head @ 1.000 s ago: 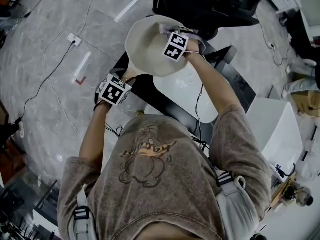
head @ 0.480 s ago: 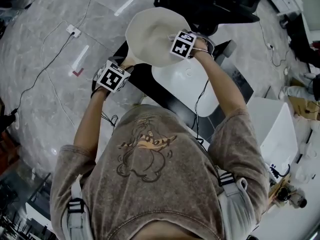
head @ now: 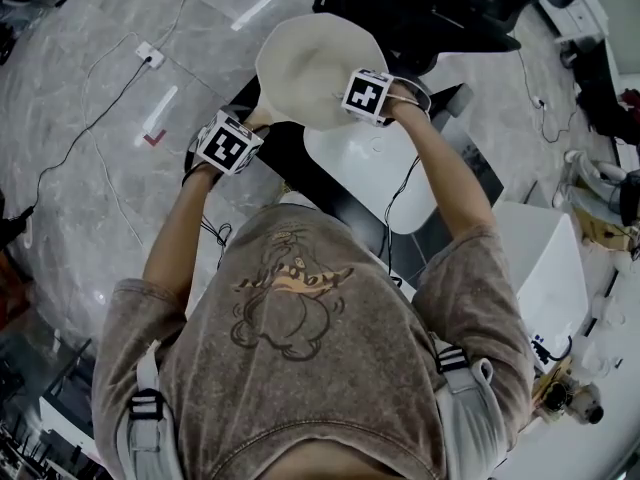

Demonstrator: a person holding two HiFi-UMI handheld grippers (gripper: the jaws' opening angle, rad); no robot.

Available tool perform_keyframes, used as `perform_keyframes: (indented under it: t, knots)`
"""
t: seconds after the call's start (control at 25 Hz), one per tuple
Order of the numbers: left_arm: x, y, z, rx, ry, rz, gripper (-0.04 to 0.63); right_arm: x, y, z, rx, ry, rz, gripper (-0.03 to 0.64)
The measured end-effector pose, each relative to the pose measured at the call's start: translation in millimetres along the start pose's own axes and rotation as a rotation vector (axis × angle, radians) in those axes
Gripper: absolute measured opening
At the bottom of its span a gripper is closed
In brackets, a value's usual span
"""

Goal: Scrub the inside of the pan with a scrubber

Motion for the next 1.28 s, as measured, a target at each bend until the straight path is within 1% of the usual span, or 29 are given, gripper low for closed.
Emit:
perform_keyframes:
  t: [0.08, 0.16, 0.24, 0.36, 0.48, 0.6, 0.88, 1.08, 1.16, 1.28]
  knots:
    - [1, 1, -1, 0.000, 0.003, 0.007, 0.207, -1, -1, 10, -0.038, 0.014, 0.005, 0.076]
    - [1, 1, -1, 0.001, 0.006, 0.007, 0.207, -9, -3, 27, -0.132, 0.012, -0.025, 0.075]
    - [0, 1, -1, 0.000, 0.004, 0.007, 0.207, -15, -2, 40, -0.211, -0.004, -0.048, 0.075]
    - [0, 0, 0, 0.001, 0.001, 0.013, 0.207, -22, -2, 48, -0.282, -0.046, -0.061, 0.075]
    - [0, -1, -1, 0.004, 0.005, 0.009, 0.207, -32, -4, 59, -0.375, -0.088, -0.074, 0.075]
    - [0, -1, -3, 0.007, 0.005, 0.014, 0.207, -43, -8, 71, -0.447, -0.099, -0.072, 0.077]
    - [-1, -2, -1, -0.006, 0.007, 0.005, 0.207, -79, -19, 88, -0.498, -0.089, -0.090, 0.077]
    - [2, -2, -2, 0.008, 0.026, 0.010, 0.207, -112, -23, 88, -0.519, -0.130, -0.153, 0.077]
    - [2, -2, -2, 0.013, 0.028, 0.006, 0.209, -125, -25, 87, -0.511, -0.148, -0.188, 0.077]
    - [2, -1, 0, 0.008, 0.020, -0.003, 0.209, -142, -28, 83, -0.473, -0.163, -0.237, 0.077]
Point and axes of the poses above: the fingertips, and each gripper's own axes: y backward along the fingers, z to its left, x out of its underside, the point moved 3 cm from there along y, backward along the fingers, and after that the axes turned 15 degrees about -y, right-handed, at the moved point
